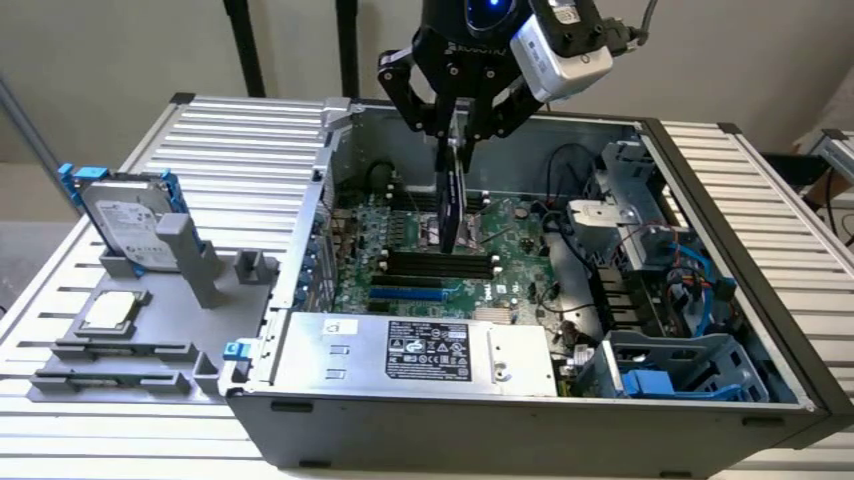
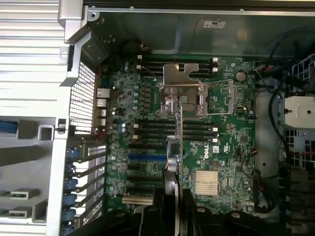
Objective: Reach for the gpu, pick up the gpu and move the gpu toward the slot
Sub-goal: 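Pick up the gpu and move the gpu toward the slot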
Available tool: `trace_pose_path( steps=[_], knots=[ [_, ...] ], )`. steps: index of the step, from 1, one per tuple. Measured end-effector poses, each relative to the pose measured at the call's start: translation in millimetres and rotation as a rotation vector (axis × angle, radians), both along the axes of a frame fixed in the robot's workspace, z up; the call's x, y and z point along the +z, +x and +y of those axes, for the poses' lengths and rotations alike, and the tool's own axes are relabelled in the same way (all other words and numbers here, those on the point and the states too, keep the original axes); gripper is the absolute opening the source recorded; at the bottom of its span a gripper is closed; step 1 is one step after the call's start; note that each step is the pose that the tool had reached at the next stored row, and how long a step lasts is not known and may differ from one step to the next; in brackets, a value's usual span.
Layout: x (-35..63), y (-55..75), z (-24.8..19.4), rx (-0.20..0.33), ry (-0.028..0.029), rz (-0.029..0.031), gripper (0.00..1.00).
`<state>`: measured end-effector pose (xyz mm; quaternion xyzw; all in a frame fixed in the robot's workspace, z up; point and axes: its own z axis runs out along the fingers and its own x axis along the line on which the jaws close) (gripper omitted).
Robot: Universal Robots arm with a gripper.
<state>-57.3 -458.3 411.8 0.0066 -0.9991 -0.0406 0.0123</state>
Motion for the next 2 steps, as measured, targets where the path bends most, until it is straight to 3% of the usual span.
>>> trace_pose_path(
  steps=[2],
  knots=[
    [0.0,0.0,0.0,0.000,0.0000,0.0000,0.26]
  ],
)
